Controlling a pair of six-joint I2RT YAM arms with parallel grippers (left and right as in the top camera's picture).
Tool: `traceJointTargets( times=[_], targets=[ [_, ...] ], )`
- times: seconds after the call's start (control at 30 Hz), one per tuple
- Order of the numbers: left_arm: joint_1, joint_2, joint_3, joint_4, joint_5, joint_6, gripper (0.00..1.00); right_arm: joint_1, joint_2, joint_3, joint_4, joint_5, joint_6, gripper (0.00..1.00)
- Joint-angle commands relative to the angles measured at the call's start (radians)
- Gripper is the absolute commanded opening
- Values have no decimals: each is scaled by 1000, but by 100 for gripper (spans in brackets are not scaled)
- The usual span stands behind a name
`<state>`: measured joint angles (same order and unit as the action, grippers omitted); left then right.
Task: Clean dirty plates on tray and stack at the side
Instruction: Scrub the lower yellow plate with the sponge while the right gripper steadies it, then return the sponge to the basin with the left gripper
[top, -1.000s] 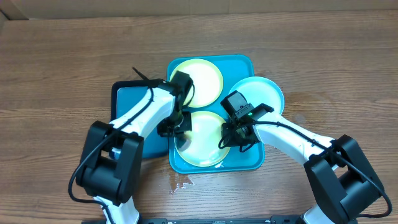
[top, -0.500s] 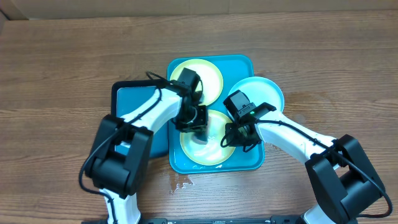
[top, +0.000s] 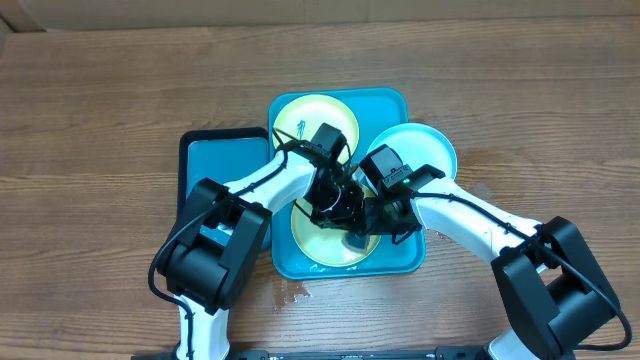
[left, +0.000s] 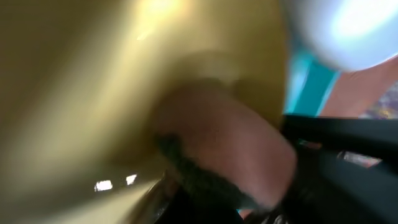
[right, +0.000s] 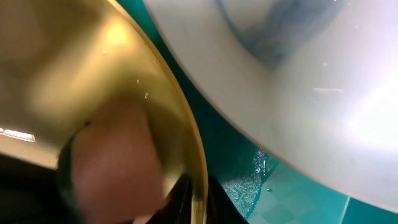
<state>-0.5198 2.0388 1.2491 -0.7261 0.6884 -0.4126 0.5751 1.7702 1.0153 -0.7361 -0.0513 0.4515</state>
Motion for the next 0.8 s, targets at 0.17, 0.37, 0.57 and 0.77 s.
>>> traceJointTargets(
  times=[0.17,0.37,0.57,0.77],
  targets=[
    [101,-75,-16,-180,-481,-56,4,5,24,-12,5,25,-9,8],
    [105,-238,-14,-201,-587,-56,4,5,24,-12,8,24,-9,8],
    [148,-432,-6,-229,-557,-56,4,5,24,-12,2,25,-10,8],
    [286,-573,-7,-322,-688,-20,4,5,24,-12,2,25,-9,4]
  ],
)
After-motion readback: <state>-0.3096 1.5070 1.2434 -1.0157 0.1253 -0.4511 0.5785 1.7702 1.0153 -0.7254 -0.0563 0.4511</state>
